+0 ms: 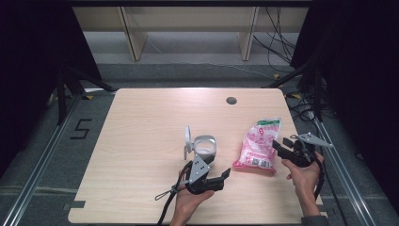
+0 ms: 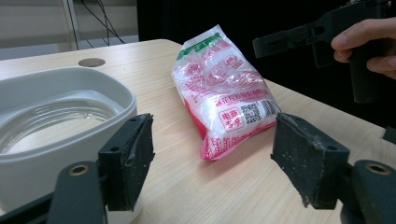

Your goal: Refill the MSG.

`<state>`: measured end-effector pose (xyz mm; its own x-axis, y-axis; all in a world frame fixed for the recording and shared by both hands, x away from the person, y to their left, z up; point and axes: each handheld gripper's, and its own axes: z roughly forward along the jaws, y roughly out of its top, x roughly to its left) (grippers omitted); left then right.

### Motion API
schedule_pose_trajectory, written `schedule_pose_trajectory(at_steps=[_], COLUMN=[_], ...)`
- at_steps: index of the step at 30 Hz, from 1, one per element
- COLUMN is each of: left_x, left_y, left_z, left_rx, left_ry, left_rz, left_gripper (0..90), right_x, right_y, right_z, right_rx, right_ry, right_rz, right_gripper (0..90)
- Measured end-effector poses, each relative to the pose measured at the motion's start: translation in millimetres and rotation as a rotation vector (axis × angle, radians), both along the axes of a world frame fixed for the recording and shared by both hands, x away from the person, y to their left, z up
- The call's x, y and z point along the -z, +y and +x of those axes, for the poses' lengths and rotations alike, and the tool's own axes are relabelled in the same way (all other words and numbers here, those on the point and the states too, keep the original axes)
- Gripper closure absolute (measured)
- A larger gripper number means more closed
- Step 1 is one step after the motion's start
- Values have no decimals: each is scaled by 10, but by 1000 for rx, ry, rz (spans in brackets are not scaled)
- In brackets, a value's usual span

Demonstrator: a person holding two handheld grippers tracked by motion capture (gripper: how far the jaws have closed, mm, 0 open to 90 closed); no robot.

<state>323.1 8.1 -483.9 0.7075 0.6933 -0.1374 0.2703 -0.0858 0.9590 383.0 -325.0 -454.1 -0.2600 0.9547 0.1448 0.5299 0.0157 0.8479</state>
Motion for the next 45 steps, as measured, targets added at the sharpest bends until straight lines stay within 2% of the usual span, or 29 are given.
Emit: schedule_pose_trajectory(at_steps=[1,3,4,5,9,10,12,13,14,15,20,21,22,23,24,28,29,30,31,33,34,37,38,40,41,42,43,44,45], left_x=[-6,-7,-11,-8,-16,-16,-29,-24,-30,-25,-25,-30,-35,-42,-42,-49,-47,-53,-52,-58,-59,-47,-51,-56,-50,-57,-63,-67,-69], left_y=[20,54,78,85,155,167,212,221,244,252,330,350,371,394,407,508,523,547,560,603,623,676,700,746,761,780,803,816,832], left_z=[-6,-14,-8,-24,-37,-38,-35,-41,-45,-53,-90,-93,-98,-94,-105,-86,-97,-91,-95,-91,-91,-78,-81,-71,-59,-61,-53,-45,-34], left_rx=[-3,7,19,6,-12,-6,3,3,9,13,-11,-16,-24,-21,-33,-50,-64,-52,-58,-63,-71,-93,-101,-113,-116,-132,-137,-144,-145], left_ry=[6,1,-15,8,1,-3,-31,-35,-42,-37,-53,-64,-70,-79,-62,-83,-71,-79,-75,-83,-84,-91,-84,-89,-95,-87,-94,-96,-97], left_rz=[13,18,32,13,16,7,45,44,66,54,79,90,101,102,88,119,109,121,109,123,127,126,138,153,143,147,156,156,151], left_gripper=[293,313,333,350,422,446,493,522,551,577,730,757,784,798,813,850,856,870,874,887,889,890,890,890,890,890,890,891,890], right_x=[-2,-25,-30,-31,-58,-61,-56,-65,-71,-57,-53,-56,-54,-41,-40,-50,-45,-42,-37,-41,-40,-36,-20,-27,-27,-18,-13,-17,-19], right_y=[-9,46,47,58,122,147,186,219,237,219,268,263,279,263,251,266,267,284,267,261,288,298,301,304,305,332,315,320,343], right_z=[5,-32,-31,-32,-74,-85,-98,-127,-137,-116,-145,-151,-169,-153,-149,-180,-174,-182,-164,-179,-202,-212,-201,-211,-215,-217,-200,-205,-224], right_rx=[-17,-13,-27,-34,-66,-75,-80,-84,-85,-114,-125,-128,-114,-122,-128,-139,-136,-138,-150,-163,-142,-154,-150,-157,-161,-155,-170,-177,-170], right_ry=[-22,-13,-29,-39,-34,-29,-43,-19,-13,-49,-64,-55,-38,-61,-61,-42,-56,-51,-63,-41,-28,-37,-51,-36,-34,-41,-60,-60,-47], right_rz=[-40,-27,-49,-47,-27,-4,-13,19,20,-13,-4,-8,16,9,-11,26,13,33,6,6,31,51,32,25,19,34,-6,-7,22], right_gripper=[496,482,477,470,461,458,455,452,450,449,440,438,438,439,438,435,435,435,434,433,433,432,430,428,428,426,425,425,425])
